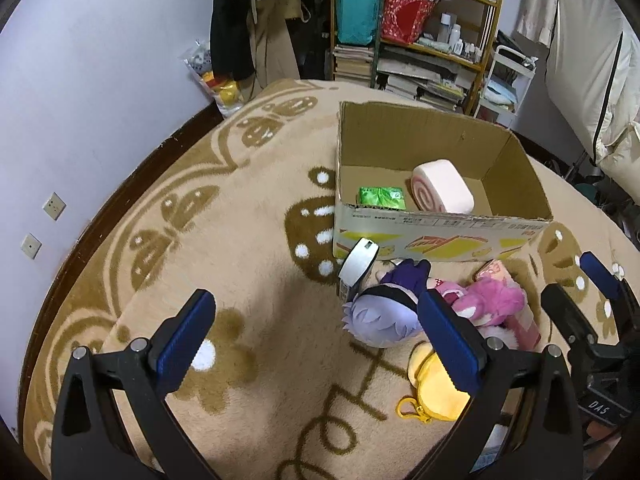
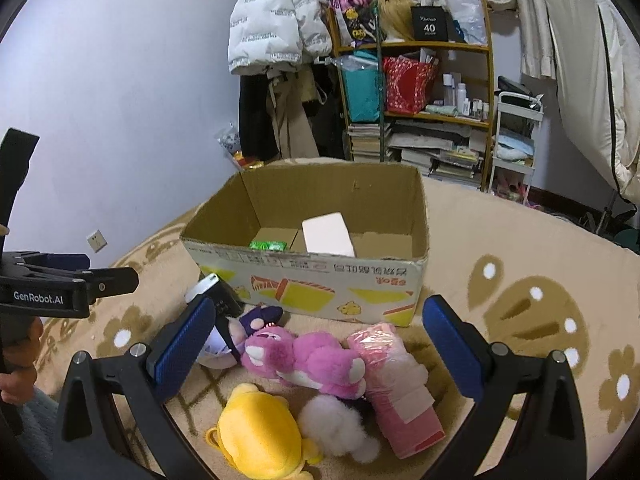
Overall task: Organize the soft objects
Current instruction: 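Grasp the small black box with the left tool while the right tool grasps the pink bear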
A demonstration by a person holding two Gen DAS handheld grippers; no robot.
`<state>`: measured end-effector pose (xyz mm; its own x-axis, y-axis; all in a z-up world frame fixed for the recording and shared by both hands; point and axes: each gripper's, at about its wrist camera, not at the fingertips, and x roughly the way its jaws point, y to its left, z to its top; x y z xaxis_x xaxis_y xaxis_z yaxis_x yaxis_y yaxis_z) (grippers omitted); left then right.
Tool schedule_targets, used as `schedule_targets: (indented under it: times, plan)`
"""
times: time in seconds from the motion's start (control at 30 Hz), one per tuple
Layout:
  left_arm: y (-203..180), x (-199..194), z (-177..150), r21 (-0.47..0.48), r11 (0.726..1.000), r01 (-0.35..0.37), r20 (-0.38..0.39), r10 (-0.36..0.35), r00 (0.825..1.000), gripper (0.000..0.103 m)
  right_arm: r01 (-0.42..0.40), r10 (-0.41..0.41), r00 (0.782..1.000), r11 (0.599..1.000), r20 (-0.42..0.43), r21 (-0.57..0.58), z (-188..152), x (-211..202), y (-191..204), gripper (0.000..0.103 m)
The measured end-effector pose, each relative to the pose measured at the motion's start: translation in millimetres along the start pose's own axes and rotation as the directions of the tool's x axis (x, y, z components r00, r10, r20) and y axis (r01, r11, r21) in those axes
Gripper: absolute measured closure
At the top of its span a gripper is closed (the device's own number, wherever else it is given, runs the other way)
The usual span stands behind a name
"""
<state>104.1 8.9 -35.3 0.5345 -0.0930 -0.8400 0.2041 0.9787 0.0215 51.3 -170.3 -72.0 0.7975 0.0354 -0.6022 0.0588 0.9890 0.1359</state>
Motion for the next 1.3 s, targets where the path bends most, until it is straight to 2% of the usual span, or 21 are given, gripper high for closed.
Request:
schedule_targets:
  times: [0.33,0.77,1.03,1.3]
  plan:
    - [-8.5,30.4,5.0,0.020,1.000,0.014,-0.067,-0.013,0.998,0.003,-0.015,0.015,0.997,1.000,-0.076,0.000,-6.1,35.9,0.7,0.000]
    - [-8.1,75.4,8.6,-0.012,0.999,0.036,-0.156,-0.037,0.987,0.003,-0.064,0.065,0.981,0.998,-0.182,0.013,-21.4,75.5,5.0,0.000]
    - [-7.1,97.4,14.1,-0.027,0.999,0.044,-0.179,-0.048,0.983,0.003,-0.042,0.042,0.968,0.999,-0.246,0.006,-30.4,95.9,5.7,0.000]
    - [-11.1,115.7,14.9,-0.021,0.998,0.053,-0.197,-0.056,0.979,0.005,-0.055,0.068,0.961,0.997,-0.266,0.056,-33.5,105.4,-4.6,0.000]
